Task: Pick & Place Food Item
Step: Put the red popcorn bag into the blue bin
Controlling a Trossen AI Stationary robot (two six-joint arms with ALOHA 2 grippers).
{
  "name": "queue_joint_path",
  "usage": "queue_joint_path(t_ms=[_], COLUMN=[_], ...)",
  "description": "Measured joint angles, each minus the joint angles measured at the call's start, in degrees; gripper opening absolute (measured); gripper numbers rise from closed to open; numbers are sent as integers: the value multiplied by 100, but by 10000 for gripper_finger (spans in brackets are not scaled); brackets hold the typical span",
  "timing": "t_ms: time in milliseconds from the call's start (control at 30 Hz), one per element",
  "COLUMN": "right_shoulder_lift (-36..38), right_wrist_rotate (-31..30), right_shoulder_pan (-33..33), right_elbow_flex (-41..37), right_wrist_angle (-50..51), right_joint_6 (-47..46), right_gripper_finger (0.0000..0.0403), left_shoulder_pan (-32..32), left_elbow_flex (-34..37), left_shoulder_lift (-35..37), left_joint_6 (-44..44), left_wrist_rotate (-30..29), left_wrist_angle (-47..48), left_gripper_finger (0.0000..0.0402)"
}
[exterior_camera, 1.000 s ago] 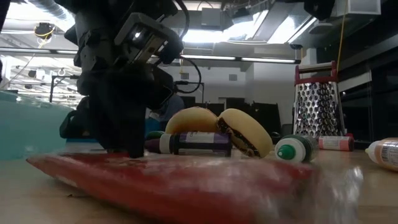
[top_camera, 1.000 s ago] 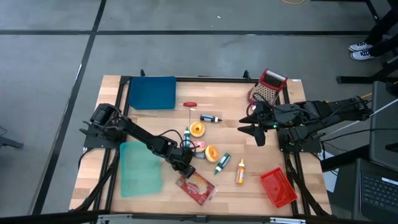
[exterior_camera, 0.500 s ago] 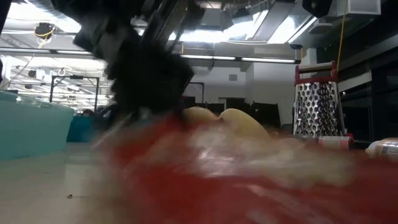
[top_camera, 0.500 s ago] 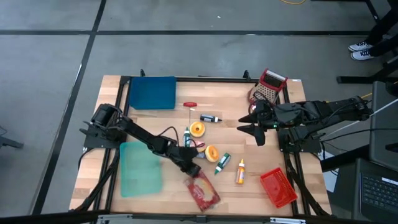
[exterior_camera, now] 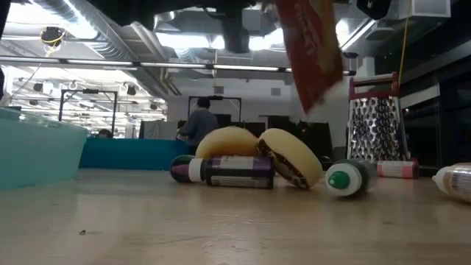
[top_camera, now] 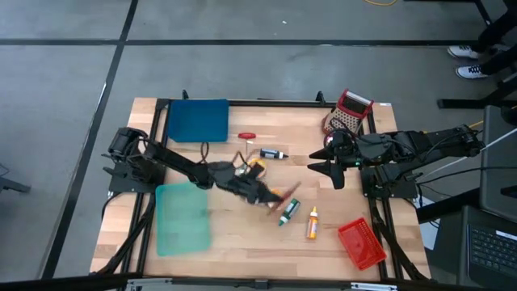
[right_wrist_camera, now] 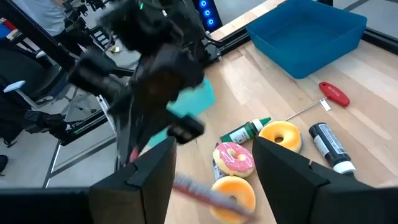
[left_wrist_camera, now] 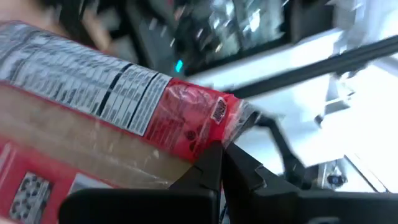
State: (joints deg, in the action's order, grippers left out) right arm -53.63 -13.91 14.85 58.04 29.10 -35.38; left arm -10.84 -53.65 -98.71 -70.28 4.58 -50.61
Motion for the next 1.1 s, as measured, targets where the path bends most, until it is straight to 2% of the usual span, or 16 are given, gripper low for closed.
queue_joint_path(t_ms=[167,367,633,1100], right_shoulder_lift=[-1,-2,-2,-2], right_wrist_rotate=[-4,-17,-20,-214], right_shoulder_pan=[0,-28,-162,-352], right_elbow_flex=[0,0,0,0], right_wrist_angle=[0,-78,-252,-382], right_joint_6=[-149,-318,-452,-600], right_gripper_finger=[217,217,217,217], left_shoulder_pan=[520,1408,3001,5761], left_elbow_flex=[-56,-70,-70,-72], left_shoulder_lift=[261,631,1266,2310], left_joint_6=[634,1474,2183,3157], left_wrist_rotate=[-23,250,933,2473], left_wrist_angle=[-313,-254,1380,4251], left_gripper_finger=[2,2,2,2])
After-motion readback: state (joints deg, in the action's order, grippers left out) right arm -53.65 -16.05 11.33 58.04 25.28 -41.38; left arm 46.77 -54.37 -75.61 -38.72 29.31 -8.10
